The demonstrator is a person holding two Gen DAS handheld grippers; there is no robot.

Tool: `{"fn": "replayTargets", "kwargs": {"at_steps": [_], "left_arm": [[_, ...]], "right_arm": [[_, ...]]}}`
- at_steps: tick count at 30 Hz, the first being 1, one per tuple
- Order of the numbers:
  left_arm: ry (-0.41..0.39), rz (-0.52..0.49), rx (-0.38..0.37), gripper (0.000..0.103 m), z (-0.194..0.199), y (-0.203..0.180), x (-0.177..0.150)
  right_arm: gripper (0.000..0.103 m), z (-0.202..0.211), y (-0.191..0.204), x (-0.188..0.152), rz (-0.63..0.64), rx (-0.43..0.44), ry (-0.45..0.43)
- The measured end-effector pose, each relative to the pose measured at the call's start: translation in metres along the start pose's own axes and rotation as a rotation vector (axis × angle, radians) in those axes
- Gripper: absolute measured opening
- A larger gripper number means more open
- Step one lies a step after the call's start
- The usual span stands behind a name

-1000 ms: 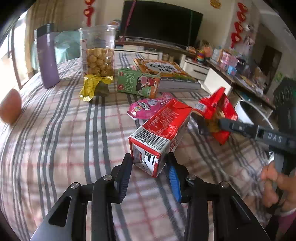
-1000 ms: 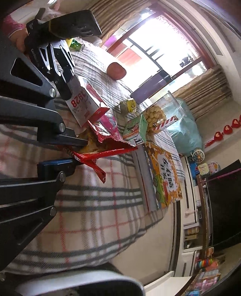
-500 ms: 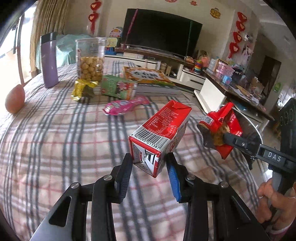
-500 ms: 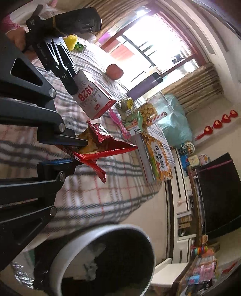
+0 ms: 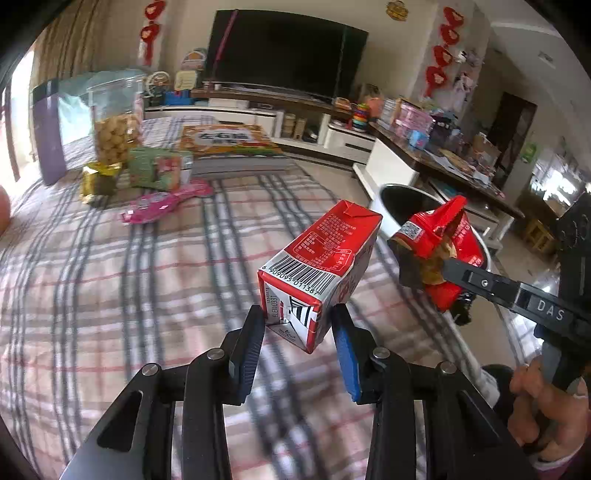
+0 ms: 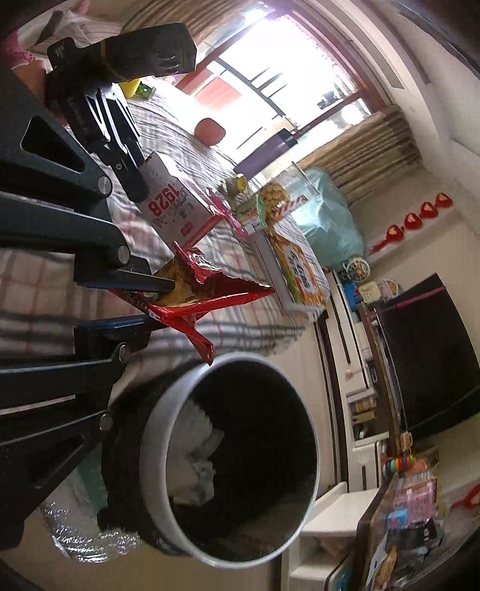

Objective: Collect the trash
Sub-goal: 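Carry carton and snack bag over the bin and open both grippers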

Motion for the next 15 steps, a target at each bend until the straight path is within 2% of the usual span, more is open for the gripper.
{"fn": "replayTargets", "kwargs": {"at_steps": [15], "left_arm": [[0.008, -0.049, -0.058, 0.036, -0.023, -0.042, 0.009]], "right_arm": [[0.012, 0.027, -0.046, 0.02, -0.039, -0.081, -0.054]]}}
Point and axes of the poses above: each gripper's, at about its wrist camera, not at the fingertips, and z roughly against the way its jaws point, y to its left, x to its top, the point moved 8 cm from there along -z, roughly the way its jaws point, and after that the axes turned 12 degrees about -y, right-handed, at the moved point
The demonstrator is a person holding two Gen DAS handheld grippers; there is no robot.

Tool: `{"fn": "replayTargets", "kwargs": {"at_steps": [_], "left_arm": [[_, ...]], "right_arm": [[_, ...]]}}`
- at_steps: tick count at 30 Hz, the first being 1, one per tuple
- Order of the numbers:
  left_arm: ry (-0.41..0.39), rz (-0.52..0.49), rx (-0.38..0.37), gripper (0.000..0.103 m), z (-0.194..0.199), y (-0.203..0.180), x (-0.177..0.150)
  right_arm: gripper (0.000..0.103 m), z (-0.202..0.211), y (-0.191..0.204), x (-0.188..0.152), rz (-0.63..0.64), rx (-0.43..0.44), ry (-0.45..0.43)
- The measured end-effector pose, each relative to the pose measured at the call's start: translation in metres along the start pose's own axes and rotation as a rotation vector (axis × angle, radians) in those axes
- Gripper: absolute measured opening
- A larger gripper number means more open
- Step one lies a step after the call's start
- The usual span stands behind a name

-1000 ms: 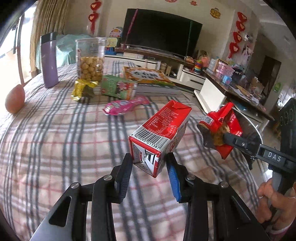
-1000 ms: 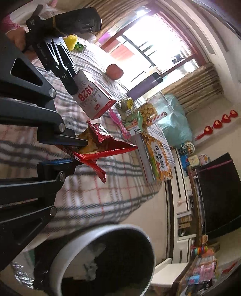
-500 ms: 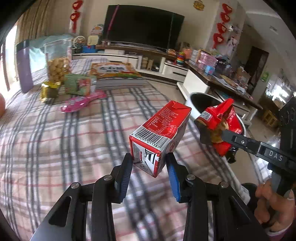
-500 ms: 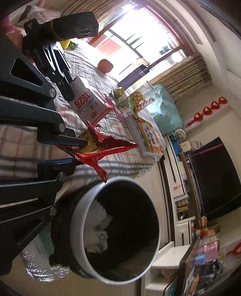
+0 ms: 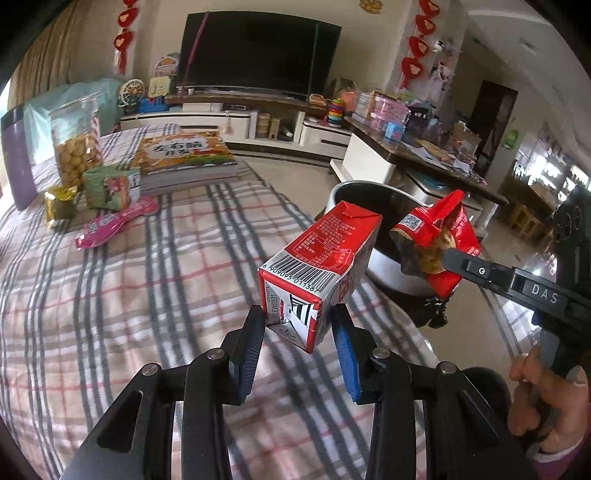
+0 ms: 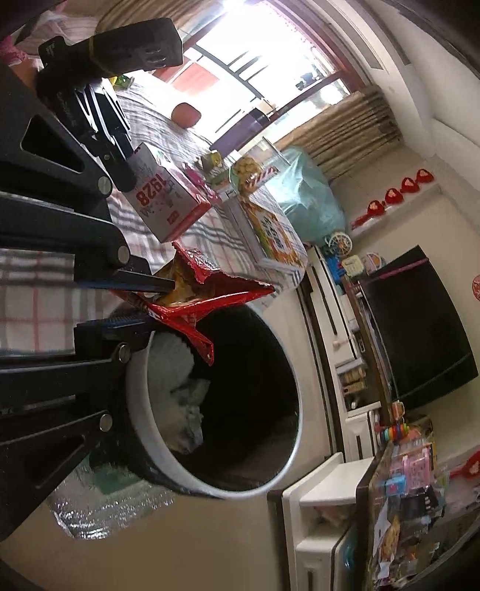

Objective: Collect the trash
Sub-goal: 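Carry carton and snack bag over the bin and open both grippers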

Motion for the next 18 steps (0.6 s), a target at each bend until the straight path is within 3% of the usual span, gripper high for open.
{"fn": "replayTargets", "kwargs": {"at_steps": [18], "left_arm": [[0.005, -0.045, -0.03, 0.036, -0.028, -0.035, 0.017]], "right_arm": [[0.011, 0.006, -0.025, 0.009, 0.001, -0.049, -0.004]]}}
Point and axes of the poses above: each gripper's, at about its wrist camera, not at the fingertips, and z roughly against the way its jaws point, y to its left, x to its top, the point moved 8 cm from there along -z, roughly the way its jaws point, and after that the axes turned 12 degrees about -y, right-handed, at the moved point
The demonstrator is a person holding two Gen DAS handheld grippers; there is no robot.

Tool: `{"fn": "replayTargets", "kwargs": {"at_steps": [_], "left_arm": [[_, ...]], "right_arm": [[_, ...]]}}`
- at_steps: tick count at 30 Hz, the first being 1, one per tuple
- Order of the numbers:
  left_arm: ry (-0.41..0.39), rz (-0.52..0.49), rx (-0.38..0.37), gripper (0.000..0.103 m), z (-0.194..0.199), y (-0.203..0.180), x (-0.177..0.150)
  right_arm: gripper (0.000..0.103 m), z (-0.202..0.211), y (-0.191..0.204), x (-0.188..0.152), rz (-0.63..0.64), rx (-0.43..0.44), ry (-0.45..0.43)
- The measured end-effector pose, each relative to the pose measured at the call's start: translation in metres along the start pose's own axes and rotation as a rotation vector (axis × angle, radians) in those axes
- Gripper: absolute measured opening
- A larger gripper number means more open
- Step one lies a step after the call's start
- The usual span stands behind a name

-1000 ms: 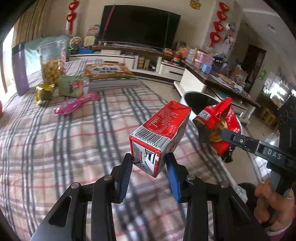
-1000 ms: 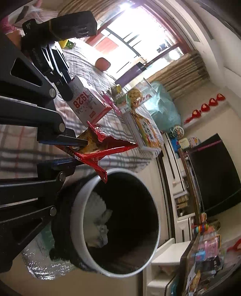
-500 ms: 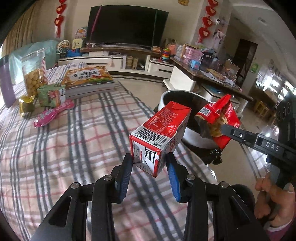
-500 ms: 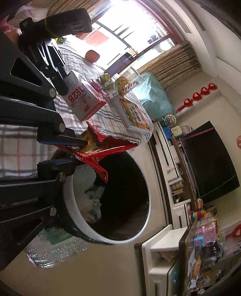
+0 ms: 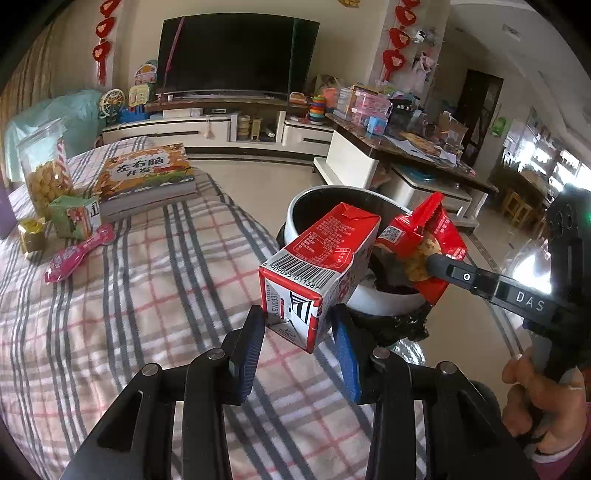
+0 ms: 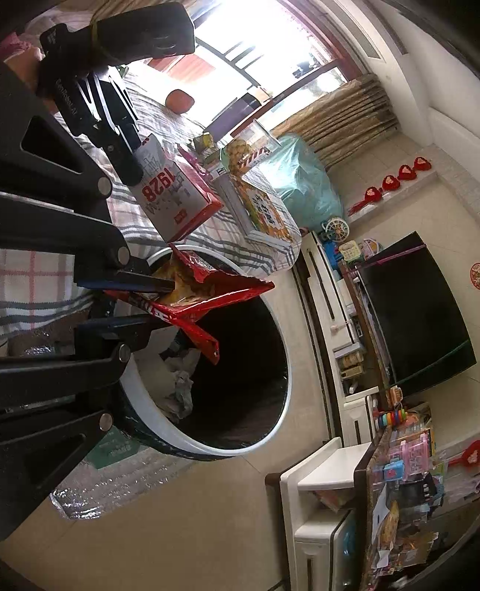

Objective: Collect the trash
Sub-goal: 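Carry carton and snack bag over the bin and open both grippers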

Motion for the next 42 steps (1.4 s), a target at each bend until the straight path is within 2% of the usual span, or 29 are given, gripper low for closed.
{"fn": "replayTargets", "kwargs": {"at_steps": [17, 42], "left_arm": [[0.007, -0.051, -0.014, 0.036, -0.02, -0.019, 0.011], [0.015, -0.087, -0.02, 0.036, -0.045, -0.036, 0.023]], "right_arm": [[0.011, -0.001, -0.025, 0.017, 0.005, -0.052, -0.013], [0.01, -0.013, -0.035, 0.032, 0.037, -0.087, -0.009]]}}
Point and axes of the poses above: each gripper's, at about its wrist camera, not at the fingertips, and z roughly against the way its jaws point, y to its left, x to its top, the point moved 8 cm from there along -z, roughly the way its jaws point, and after that the axes turned 12 degrees about -y, right-handed, at the moved point
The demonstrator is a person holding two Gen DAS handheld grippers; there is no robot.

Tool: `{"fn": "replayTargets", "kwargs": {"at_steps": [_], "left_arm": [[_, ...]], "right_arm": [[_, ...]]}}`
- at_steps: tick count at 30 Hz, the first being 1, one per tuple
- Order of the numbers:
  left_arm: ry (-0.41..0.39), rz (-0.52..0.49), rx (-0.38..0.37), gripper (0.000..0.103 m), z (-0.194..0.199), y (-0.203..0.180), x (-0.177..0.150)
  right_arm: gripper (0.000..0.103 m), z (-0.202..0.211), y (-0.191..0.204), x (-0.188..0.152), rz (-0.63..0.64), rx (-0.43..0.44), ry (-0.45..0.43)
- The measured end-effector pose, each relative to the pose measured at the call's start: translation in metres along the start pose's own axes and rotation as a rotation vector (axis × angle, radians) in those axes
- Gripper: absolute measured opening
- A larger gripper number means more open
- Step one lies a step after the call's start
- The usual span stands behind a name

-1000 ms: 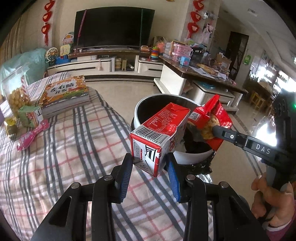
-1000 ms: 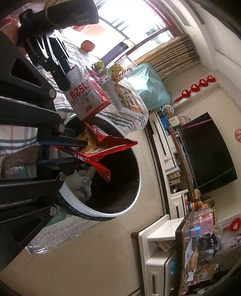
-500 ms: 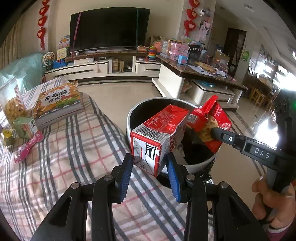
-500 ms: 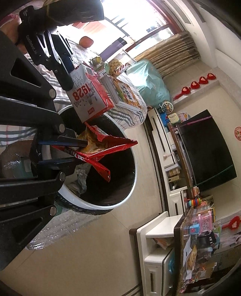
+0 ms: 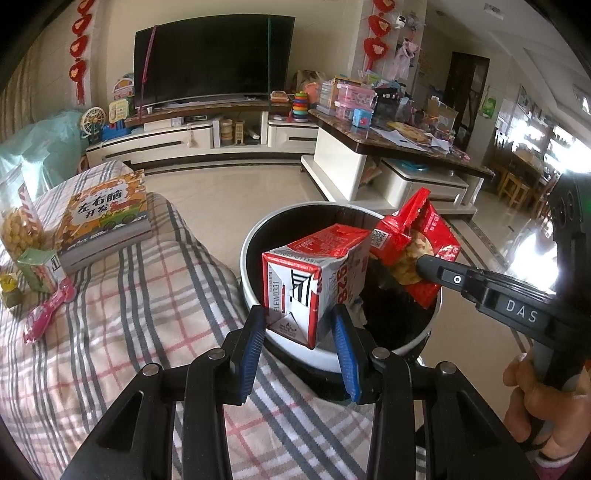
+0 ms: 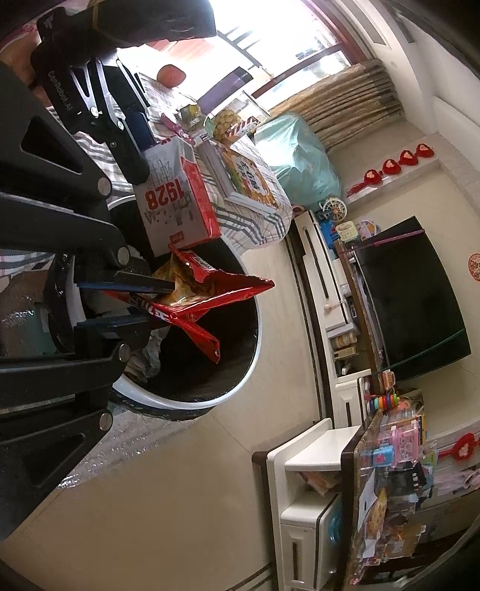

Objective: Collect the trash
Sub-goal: 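Carry carton and snack bag over the bin and open both grippers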

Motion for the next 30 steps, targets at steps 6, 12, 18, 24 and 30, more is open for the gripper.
{"fn": "replayTargets", "kwargs": {"at_steps": [6, 12, 18, 24, 30], "left_arm": [[0.001, -0.005, 0.0, 0.035, -0.007, -0.002, 0.004], [0.002, -0.01, -0.002, 0.035, -0.01, -0.005, 0.005], [0.005, -0.012, -0.003, 0.035, -0.015, -0.008, 0.007], [0.01, -0.012, -0.002, 0.035, -0.021, -0.008, 0.008], [0.014, -0.016, 0.0, 0.035, -0.023, -0.009, 0.008]], "right_arm": [[0.01, -0.002, -0.002, 0.002, 0.004, -0.006, 0.004], [0.01, -0.004, -0.005, 0.003, 0.008, -0.01, 0.006], [0.011, -0.006, -0.011, 0.004, 0.01, -0.017, 0.013], [0.01, -0.008, -0.011, 0.005, 0.014, -0.02, 0.015], [0.01, -0.009, -0.013, 0.004, 0.017, -0.024, 0.02]]}}
Point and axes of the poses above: each gripper's, at about its wrist camera, not at the fingertips, and z roughly against the way its jaws point, y to its left, x to its top, the point moved 8 cm from there along -z, roughly the way its jaws point, and after that the axes turned 12 degrees about -y, right-handed, at the moved point
